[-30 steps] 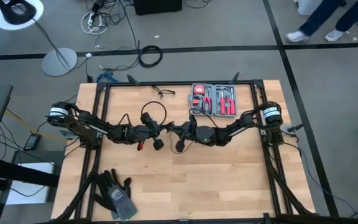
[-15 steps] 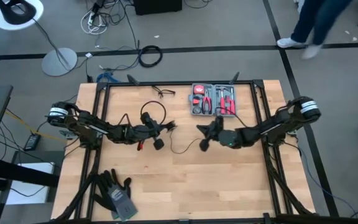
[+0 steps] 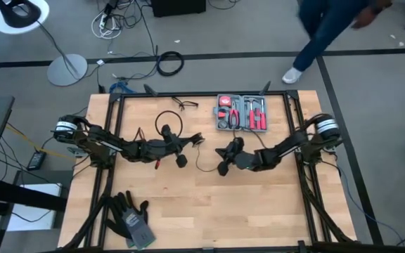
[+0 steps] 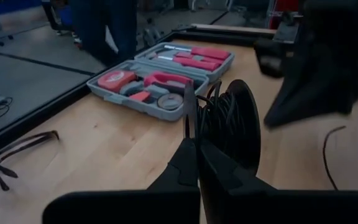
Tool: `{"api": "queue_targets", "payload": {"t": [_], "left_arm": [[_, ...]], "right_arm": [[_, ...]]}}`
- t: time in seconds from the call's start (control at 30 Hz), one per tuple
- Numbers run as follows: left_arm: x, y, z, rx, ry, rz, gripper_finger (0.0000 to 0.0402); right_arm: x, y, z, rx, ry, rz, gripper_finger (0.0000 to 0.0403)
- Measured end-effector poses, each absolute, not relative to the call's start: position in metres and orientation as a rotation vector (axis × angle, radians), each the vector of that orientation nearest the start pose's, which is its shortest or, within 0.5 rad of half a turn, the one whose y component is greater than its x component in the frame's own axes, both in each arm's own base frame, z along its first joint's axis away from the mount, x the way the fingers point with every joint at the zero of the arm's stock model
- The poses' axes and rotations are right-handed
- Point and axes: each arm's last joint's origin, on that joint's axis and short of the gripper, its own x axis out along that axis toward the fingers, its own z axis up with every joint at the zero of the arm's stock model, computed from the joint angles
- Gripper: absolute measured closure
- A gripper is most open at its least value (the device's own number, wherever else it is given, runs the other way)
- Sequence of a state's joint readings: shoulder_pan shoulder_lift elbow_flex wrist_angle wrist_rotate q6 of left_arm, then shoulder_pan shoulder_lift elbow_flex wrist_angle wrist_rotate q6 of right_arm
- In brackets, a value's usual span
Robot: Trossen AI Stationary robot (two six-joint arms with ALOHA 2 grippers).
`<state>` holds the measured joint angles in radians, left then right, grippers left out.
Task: Coil cords
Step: Coil the black wire onto the spool
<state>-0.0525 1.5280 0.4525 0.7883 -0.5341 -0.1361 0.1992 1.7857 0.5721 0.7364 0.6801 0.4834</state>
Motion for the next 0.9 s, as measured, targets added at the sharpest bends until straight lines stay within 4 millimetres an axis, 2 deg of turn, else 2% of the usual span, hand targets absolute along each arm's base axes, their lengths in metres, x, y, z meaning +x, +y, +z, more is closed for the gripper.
{"api": "queue_targets", "payload": {"t": [0.2,0.43,0.67,0.9], "left_arm": [[0.268,0.001,0.157,-0.056,0.217,0.495,0.0401],[0.268,0.001,0.157,-0.060,0.207,0.494,0.0401],[0.269,0.001,0.160,-0.041,0.185,0.491,0.0401],[0.270,0.001,0.164,-0.033,0.145,0.488,0.0401]], "right_arm": [[0.328,0.045,0.089,0.249,0.317,-0.566,0.0357],[0.357,0.049,0.074,0.258,0.301,-0.567,0.0301],[0.361,0.051,0.067,0.327,0.293,-0.577,0.0272],[0.362,0.052,0.067,0.359,0.308,-0.525,0.0279]]}}
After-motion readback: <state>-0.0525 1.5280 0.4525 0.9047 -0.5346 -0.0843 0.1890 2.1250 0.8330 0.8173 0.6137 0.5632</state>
